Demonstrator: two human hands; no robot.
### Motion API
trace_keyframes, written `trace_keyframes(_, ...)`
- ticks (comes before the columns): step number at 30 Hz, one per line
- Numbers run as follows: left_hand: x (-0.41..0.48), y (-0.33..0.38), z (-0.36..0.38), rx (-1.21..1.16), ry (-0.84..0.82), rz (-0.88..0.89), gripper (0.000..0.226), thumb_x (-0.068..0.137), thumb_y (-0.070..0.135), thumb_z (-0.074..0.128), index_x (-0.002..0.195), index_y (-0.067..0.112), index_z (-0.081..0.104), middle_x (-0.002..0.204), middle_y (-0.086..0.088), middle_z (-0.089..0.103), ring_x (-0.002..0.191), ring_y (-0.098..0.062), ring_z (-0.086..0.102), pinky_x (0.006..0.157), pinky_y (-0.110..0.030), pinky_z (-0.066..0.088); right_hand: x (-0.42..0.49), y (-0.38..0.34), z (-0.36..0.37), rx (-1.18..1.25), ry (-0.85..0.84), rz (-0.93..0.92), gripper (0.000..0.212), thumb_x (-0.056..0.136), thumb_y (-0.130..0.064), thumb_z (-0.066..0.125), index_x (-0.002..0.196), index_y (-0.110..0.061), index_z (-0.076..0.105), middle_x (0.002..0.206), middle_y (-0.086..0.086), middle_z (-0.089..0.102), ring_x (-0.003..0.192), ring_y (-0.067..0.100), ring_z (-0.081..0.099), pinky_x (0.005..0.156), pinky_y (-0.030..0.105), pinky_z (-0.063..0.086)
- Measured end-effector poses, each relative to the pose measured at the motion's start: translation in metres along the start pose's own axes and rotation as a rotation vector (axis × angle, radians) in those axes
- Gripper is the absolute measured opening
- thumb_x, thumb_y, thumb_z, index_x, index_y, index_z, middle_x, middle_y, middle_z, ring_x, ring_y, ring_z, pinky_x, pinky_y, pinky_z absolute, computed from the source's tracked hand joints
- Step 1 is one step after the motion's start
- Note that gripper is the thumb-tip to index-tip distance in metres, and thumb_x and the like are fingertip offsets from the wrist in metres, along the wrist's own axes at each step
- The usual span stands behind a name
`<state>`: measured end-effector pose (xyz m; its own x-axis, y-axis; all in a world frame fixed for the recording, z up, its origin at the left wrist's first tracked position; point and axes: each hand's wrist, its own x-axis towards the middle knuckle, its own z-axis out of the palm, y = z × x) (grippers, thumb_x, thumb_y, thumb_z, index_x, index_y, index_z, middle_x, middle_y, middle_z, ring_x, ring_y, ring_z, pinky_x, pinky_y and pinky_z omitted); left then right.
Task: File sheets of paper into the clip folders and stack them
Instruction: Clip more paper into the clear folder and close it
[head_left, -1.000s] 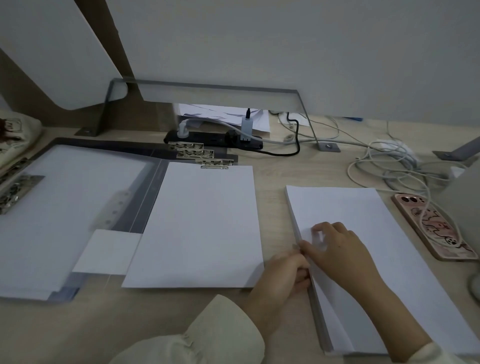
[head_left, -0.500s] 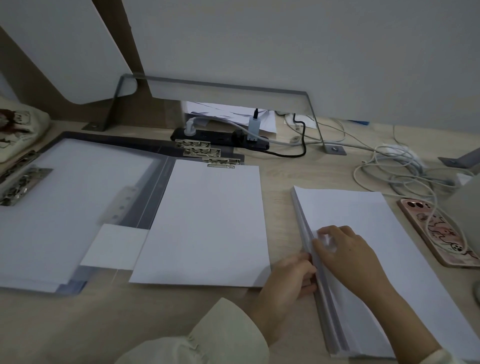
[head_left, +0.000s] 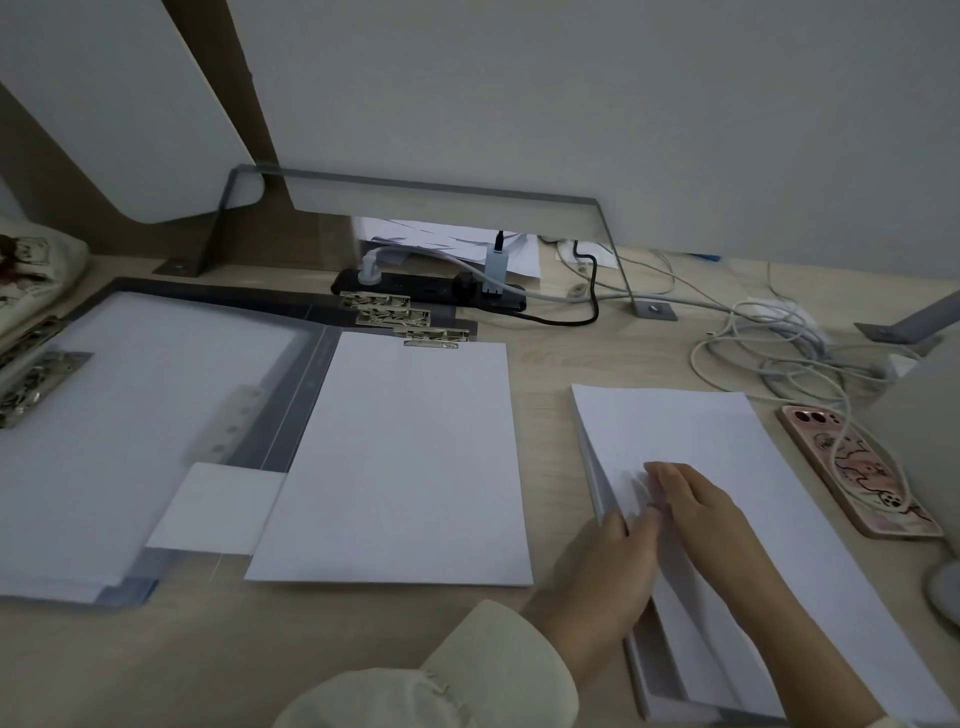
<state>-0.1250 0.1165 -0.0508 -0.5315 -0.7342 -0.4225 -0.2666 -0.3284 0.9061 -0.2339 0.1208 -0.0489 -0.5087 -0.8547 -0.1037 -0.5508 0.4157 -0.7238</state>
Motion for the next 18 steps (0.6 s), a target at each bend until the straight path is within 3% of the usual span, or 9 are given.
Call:
trace_keyframes(2,0.001,-0.001,0.003,-0.013,0.021,0.039,0.019,0.092,0.038,0.035,0.093,0.038,0.054,0.102,0.002,0.065,0.096,-0.017,0.062,0.089,-0.038,0.052,0.000,0.002,0.000,0.022,0.001,0.014,0.037,0.099,-0.025,0.031,0.127,-0.012,0.053,0.133,0.005,0.054,0.123,0.020,0.047,0.102,0.031,0.033)
trace_keyframes(4,0.003,-0.001,0.004,0.024,0.059,0.065,0.026,0.095,0.022,0.036,0.082,0.038,0.051,0.102,-0.002,0.066,0.096,-0.019,0.063,0.086,-0.035,0.052,0.001,0.003,-0.002,0.037,-0.007,0.014,0.036,0.099,-0.023,0.032,0.127,-0.011,0.053,0.134,0.004,0.053,0.124,0.020,0.046,0.103,0.030,0.033)
trace_keyframes(9,0.003,0.005,-0.018,0.058,0.214,0.094,0.032,0.093,0.015,0.038,0.119,0.027,0.053,0.109,0.004,0.059,0.103,-0.017,0.057,0.082,-0.023,0.046,-0.001,-0.003,-0.017,0.098,0.026,-0.018,0.033,0.096,-0.022,0.042,0.126,-0.018,0.053,0.131,0.001,0.053,0.115,0.014,0.046,0.095,0.027,0.032)
trace_keyframes(12,-0.011,0.020,-0.056,-0.088,0.195,0.141,0.030,0.092,0.004,0.041,0.111,0.023,0.055,0.100,0.002,0.062,0.095,-0.018,0.060,0.072,-0.021,0.046,-0.001,-0.012,-0.025,0.101,0.130,-0.069,0.037,0.094,-0.020,0.048,0.131,-0.017,0.049,0.137,0.006,0.048,0.125,0.020,0.044,0.101,0.031,0.031)
trace_keyframes(15,-0.037,0.032,-0.109,-0.150,0.257,0.164,0.028,0.095,0.005,0.042,0.113,0.017,0.058,0.106,-0.004,0.067,0.099,-0.025,0.063,0.088,-0.036,0.051,-0.003,-0.033,-0.024,0.235,0.176,-0.037,0.045,0.093,-0.024,0.050,0.137,-0.021,0.041,0.140,0.003,0.044,0.126,0.021,0.043,0.100,0.036,0.034)
trace_keyframes(18,-0.066,0.033,-0.164,-0.154,0.311,0.172,0.028,0.096,0.011,0.044,0.120,0.018,0.057,0.113,-0.005,0.067,0.103,-0.025,0.063,0.096,-0.045,0.048,-0.010,-0.068,-0.008,0.453,0.010,0.029,0.038,0.093,-0.027,0.050,0.130,-0.021,0.047,0.120,0.002,0.059,0.098,0.020,0.059,0.084,0.034,0.044)
